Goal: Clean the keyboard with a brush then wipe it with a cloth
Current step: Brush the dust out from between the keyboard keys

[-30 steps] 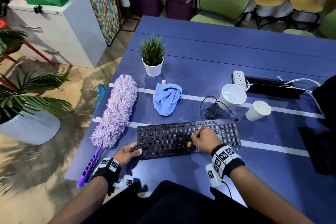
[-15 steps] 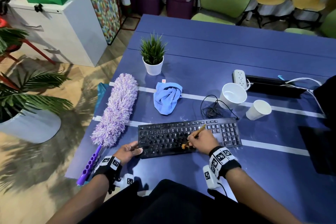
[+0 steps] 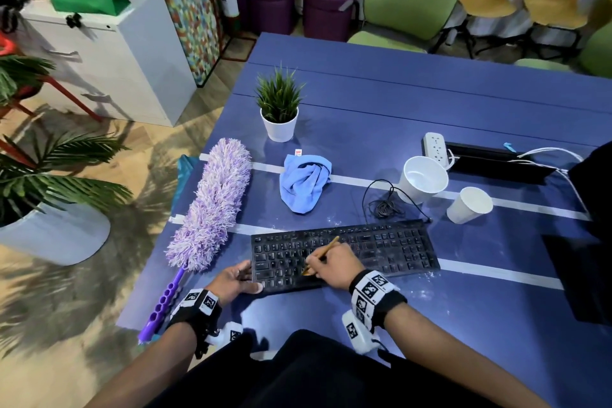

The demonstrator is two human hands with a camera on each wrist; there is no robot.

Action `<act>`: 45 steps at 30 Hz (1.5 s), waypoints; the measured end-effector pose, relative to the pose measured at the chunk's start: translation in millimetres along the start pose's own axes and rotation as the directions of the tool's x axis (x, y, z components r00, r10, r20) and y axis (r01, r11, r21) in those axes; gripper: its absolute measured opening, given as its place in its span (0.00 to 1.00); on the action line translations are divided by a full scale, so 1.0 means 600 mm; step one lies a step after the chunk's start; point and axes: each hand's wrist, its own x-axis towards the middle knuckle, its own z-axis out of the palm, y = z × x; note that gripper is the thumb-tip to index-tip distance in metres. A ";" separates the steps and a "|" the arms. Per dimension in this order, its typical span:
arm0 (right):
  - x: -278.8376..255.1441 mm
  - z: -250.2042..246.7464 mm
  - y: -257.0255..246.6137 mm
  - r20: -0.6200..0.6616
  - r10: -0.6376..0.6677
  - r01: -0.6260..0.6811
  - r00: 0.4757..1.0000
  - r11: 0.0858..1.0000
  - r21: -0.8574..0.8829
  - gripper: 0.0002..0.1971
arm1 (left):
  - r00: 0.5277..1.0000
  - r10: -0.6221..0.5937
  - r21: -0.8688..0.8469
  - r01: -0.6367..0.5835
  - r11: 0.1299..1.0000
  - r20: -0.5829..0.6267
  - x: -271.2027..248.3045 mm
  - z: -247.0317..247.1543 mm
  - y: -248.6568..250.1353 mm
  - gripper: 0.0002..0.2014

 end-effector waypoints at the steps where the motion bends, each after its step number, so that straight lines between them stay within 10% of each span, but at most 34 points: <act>1: 0.003 0.012 -0.015 0.036 -0.029 0.029 0.999 1.000 0.007 0.15 | 1.000 0.008 -0.025 -0.008 1.000 0.007 -0.001 0.000 0.000 0.28; 15: 0.031 0.051 -0.093 0.216 -0.165 0.194 0.962 0.973 -0.122 0.14 | 0.999 0.051 -0.028 -0.051 0.998 0.003 0.008 0.005 -0.006 0.26; 21: 0.022 -0.046 -0.018 -0.102 -0.019 0.024 0.995 0.999 0.049 0.10 | 0.997 0.028 -0.021 -0.030 0.999 -0.078 0.015 0.010 -0.012 0.24; 27: 0.017 -0.115 0.050 -0.439 0.210 -0.202 0.873 0.977 0.066 0.12 | 0.980 0.011 -0.008 -0.012 1.000 -0.197 0.025 0.013 -0.034 0.29; 35: 0.013 -0.028 -0.019 -0.196 -0.073 0.059 0.978 0.995 -0.080 0.18 | 0.986 0.047 0.033 -0.043 0.999 -0.159 0.010 0.021 -0.012 0.25; 41: 0.014 -0.054 0.005 -0.461 -0.005 -0.062 0.887 0.990 -0.130 0.16 | 0.986 0.040 0.034 -0.035 0.999 -0.162 0.007 0.018 -0.011 0.27; 45: 0.019 -0.021 -0.009 -0.330 -0.033 0.012 0.943 0.998 -0.065 0.17 | 0.987 0.042 0.041 -0.036 0.999 -0.152 0.003 0.020 -0.003 0.28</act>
